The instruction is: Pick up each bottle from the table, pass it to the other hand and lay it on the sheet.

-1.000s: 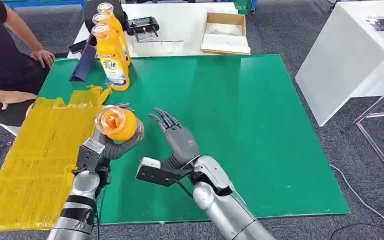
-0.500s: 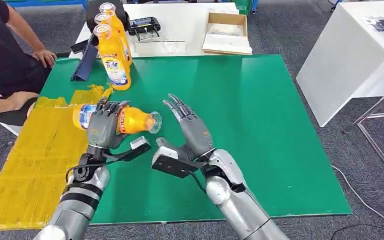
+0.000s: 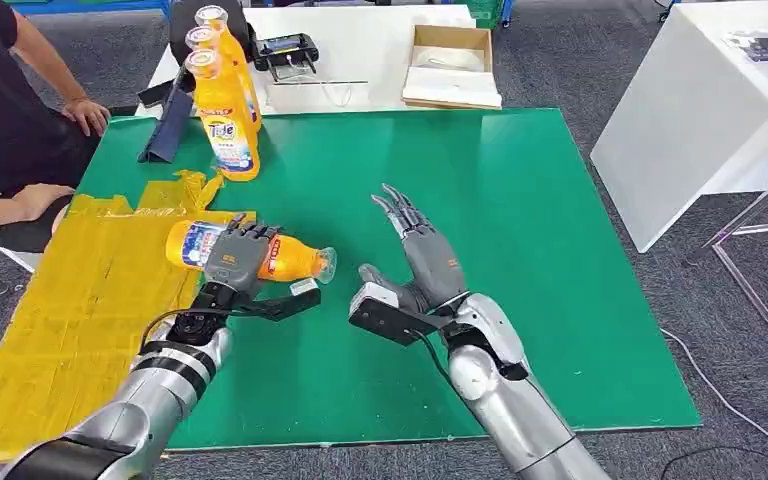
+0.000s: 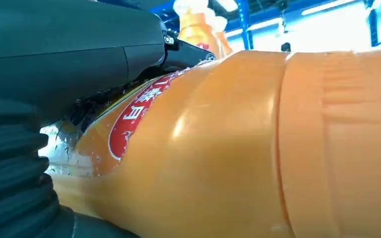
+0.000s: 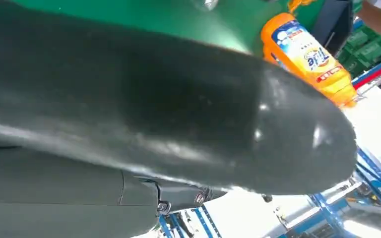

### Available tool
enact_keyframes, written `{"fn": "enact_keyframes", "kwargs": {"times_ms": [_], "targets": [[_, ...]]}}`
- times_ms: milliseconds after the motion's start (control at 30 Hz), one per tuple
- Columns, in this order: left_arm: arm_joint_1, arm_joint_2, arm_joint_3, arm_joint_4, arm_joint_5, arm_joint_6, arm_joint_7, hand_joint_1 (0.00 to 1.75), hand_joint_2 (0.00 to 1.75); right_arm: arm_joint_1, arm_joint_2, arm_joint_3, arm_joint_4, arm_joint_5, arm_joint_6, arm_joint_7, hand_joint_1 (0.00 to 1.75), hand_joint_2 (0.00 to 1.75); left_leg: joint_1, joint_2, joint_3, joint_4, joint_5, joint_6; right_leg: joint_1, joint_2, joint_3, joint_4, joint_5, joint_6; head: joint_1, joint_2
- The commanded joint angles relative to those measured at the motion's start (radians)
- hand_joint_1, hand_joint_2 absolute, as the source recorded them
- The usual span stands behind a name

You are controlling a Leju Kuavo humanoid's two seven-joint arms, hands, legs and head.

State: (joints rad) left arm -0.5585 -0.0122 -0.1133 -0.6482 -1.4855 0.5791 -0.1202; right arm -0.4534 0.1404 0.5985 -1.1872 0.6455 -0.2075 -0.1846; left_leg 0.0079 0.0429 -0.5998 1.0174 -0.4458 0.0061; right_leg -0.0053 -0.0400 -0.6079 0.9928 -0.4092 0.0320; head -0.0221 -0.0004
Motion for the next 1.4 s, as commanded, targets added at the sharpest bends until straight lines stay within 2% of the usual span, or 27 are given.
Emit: {"fn": "enact_keyframes", "kwargs": {"times_ms": [33,67,167,400,567,667,700,767,833,867,933,1100,1133,1267,1400], "targets": [[-0.085,0.024,-0.051,0.153,-0.023,-0.028,0.047,1.75,1.75,-0.024,-0.029,-0.003,0.009,-0.002,0.013,0.001,0.0,0.0,0.0,-0.003,0.001,0.0,0.0,0.0,0.0,0.001,0.002,0.0,0.0,0.0,0.0,0.0],[-0.1,0.035,-0.051,0.177,-0.034,-0.058,0.068,1.75,1.75,-0.03,-0.03,-0.004,0.013,-0.002,0.017,0.001,0.0,0.0,0.0,-0.005,0.005,0.0,-0.001,0.0,0.0,0.002,0.005,0.0,-0.001,-0.001,0.0,0.0],[-0.143,0.068,-0.035,0.246,-0.042,-0.12,0.109,1.75,1.75,-0.044,-0.035,-0.012,0.024,-0.002,0.026,0.002,0.0,0.0,0.001,-0.003,0.002,0.0,-0.001,0.0,0.0,0.002,0.003,0.0,-0.001,-0.001,0.0,0.0],[-0.149,0.151,0.023,0.296,-0.015,-0.154,0.115,1.75,1.75,-0.021,-0.05,-0.034,0.04,-0.007,0.019,-0.013,0.0,0.0,0.001,-0.001,0.005,-0.001,-0.001,-0.001,0.0,0.006,0.005,0.0,-0.001,-0.002,0.0,0.0],[-0.148,0.134,0.004,0.297,-0.045,-0.185,0.125,1.75,1.75,-0.009,-0.086,-0.043,0.003,-0.017,0.023,-0.023,0.0,0.0,0.001,-0.003,0.003,-0.001,0.0,0.0,0.001,0.001,0.003,0.0,-0.001,0.0,0.0,0.0],[-0.141,0.072,-0.022,0.284,-0.079,-0.201,0.168,1.75,1.75,0.129,-0.195,-0.104,-0.089,-0.036,0.014,-0.066,0.0,0.0,0.001,-0.009,0.006,-0.002,0.0,0.001,0.0,-0.002,0.008,-0.003,-0.001,0.0,0.0,0.0],[-0.145,0.066,-0.036,0.287,-0.085,-0.21,0.177,1.75,1.75,0.144,-0.202,-0.117,-0.091,-0.037,0.013,-0.074,0.0,0.0,0.001,-0.01,0.005,-0.002,0.001,0.0,0.001,-0.005,0.008,-0.003,-0.001,0.0,0.0,0.0],[-0.155,0.055,-0.025,0.288,-0.068,-0.212,0.162,1.75,1.75,0.155,-0.202,-0.139,-0.088,-0.033,0.01,-0.084,0.0,0.0,0.001,-0.012,0.006,-0.003,0.001,0.001,0.0,-0.006,0.009,-0.004,-0.002,0.0,0.0,0.0],[-0.158,0.059,-0.023,0.288,-0.064,-0.215,0.155,1.75,1.75,0.146,-0.189,-0.142,-0.081,-0.028,0.014,-0.087,0.0,0.0,-0.001,-0.008,0.003,-0.001,0.0,0.0,-0.003,-0.004,0.005,-0.001,-0.001,0.0,0.0,0.0],[-0.157,0.062,-0.022,0.288,-0.063,-0.214,0.152,1.75,1.75,0.142,-0.184,-0.141,-0.08,-0.025,0.016,-0.086,0.0,0.0,-0.001,-0.01,0.005,0.0,0.0,0.0,-0.003,-0.003,0.007,-0.001,-0.002,0.0,0.0,0.0],[-0.157,0.063,-0.022,0.288,-0.063,-0.214,0.15,1.75,1.75,0.14,-0.182,-0.141,-0.08,-0.023,0.017,-0.085,0.0,0.0,-0.003,-0.006,0.003,-0.001,0.0,0.0,-0.004,-0.001,0.005,0.0,0.0,0.0,0.0,0.0],[-0.156,0.065,-0.021,0.288,-0.062,-0.213,0.149,1.75,1.75,0.138,-0.18,-0.14,-0.079,-0.021,0.018,-0.083,0.0,0.0,-0.003,-0.006,0.004,0.0,0.0,0.0,-0.003,-0.001,0.005,-0.001,-0.001,-0.001,0.0,0.0],[-0.153,0.063,-0.013,0.284,-0.05,-0.207,0.132,0.03,1.75,0.138,-0.177,-0.144,-0.079,-0.02,0.018,-0.082,0.0,0.0,-0.003,-0.005,0.004,-0.001,0.0,0.0,-0.003,-0.001,0.005,0.0,0.0,0.0,0.0,0.0],[-0.084,0.075,0.078,0.198,0.159,-0.218,-0.152,0.0,1.75,0.118,-0.15,-0.144,-0.082,0.0,0.031,-0.067,0.0,0.0,-0.003,-0.004,0.006,-0.001,0.0,0.001,-0.004,0.002,0.006,-0.001,-0.001,-0.001,-0.001,0.0],[0.01,0.116,0.08,0.026,0.31,-0.27,-0.261,0.0,1.75,0.135,-0.137,-0.141,-0.084,0.029,0.027,-0.053,0.0,0.0,-0.003,-0.001,0.005,-0.001,0.0,0.001,-0.004,0.003,0.005,0.0,0.0,0.0,0.0,0.0]]}}
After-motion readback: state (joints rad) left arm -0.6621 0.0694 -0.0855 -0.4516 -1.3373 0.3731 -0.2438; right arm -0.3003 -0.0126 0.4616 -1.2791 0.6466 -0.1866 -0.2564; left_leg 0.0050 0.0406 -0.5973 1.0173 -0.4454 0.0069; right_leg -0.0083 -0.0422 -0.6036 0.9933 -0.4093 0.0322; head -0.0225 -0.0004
